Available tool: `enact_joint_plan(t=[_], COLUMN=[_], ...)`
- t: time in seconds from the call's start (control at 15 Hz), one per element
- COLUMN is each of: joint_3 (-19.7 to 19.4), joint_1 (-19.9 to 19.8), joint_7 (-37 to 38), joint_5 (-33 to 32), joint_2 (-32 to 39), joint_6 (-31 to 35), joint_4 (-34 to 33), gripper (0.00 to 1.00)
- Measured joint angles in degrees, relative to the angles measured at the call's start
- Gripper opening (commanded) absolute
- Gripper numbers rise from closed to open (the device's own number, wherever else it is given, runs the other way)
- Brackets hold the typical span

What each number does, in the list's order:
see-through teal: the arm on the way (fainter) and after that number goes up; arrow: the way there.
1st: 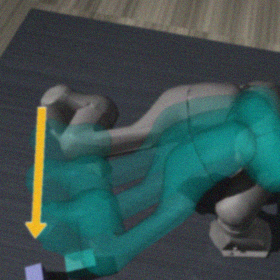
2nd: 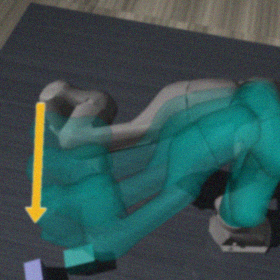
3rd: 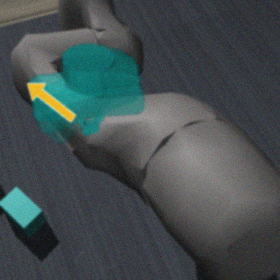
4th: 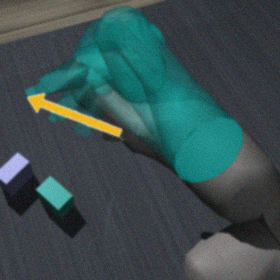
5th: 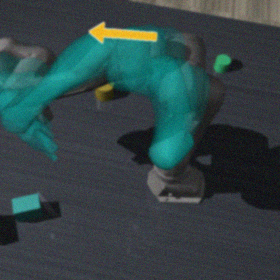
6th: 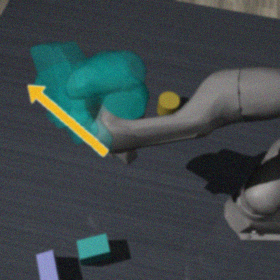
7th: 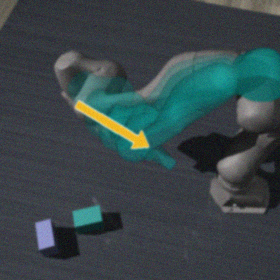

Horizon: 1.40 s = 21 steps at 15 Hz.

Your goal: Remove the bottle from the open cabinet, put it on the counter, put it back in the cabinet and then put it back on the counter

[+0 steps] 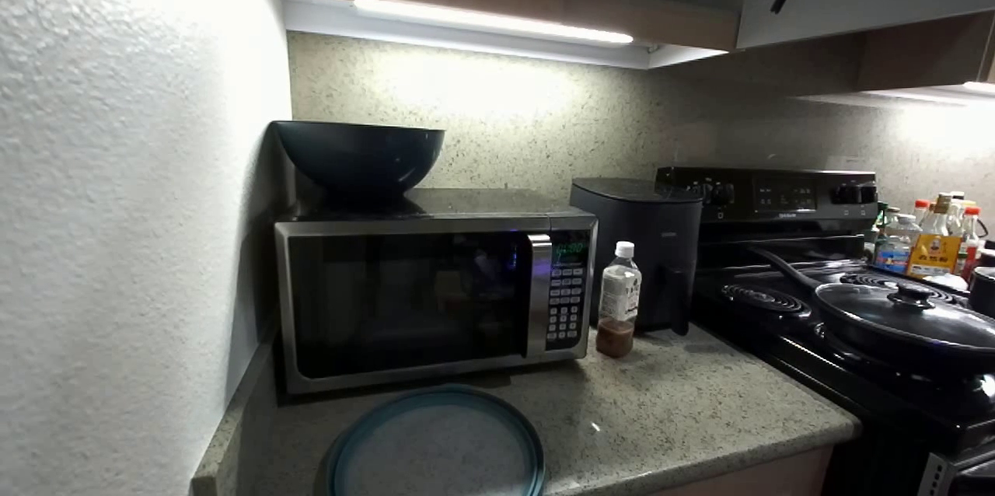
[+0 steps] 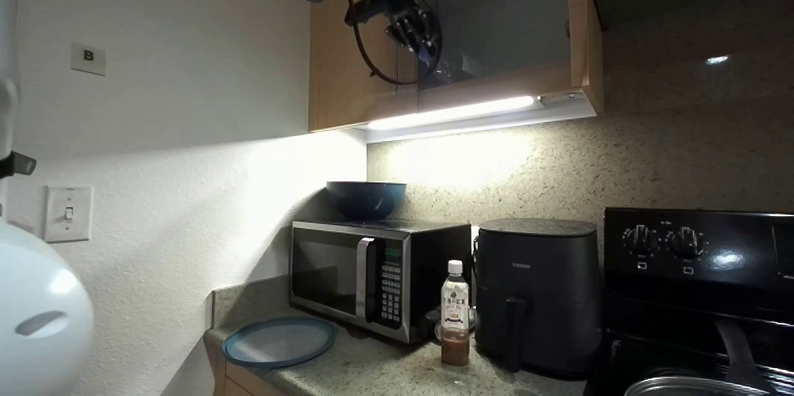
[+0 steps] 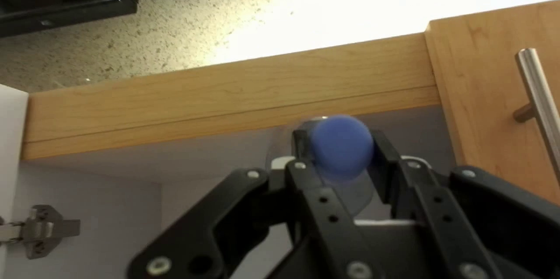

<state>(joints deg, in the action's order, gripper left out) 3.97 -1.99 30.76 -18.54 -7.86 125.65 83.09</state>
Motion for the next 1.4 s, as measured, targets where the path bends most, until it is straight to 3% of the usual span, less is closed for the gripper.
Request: enact_joint_plan(t=[0.67, 1.07, 1.4], joint_3=[2.65, 4.3, 4.66], joint_1=[-2.32, -3.92, -0.61], joint_7=[9.83, 11.04, 8.13], joint_5=[-0.35, -0.3, 6.33], joint_2=[-16.52, -20.12, -20.96], joint_6=[-5.86, -5.88, -8.94], joint_4=[12.53, 15.72, 16.27], gripper=[0.14, 0.14, 0.14])
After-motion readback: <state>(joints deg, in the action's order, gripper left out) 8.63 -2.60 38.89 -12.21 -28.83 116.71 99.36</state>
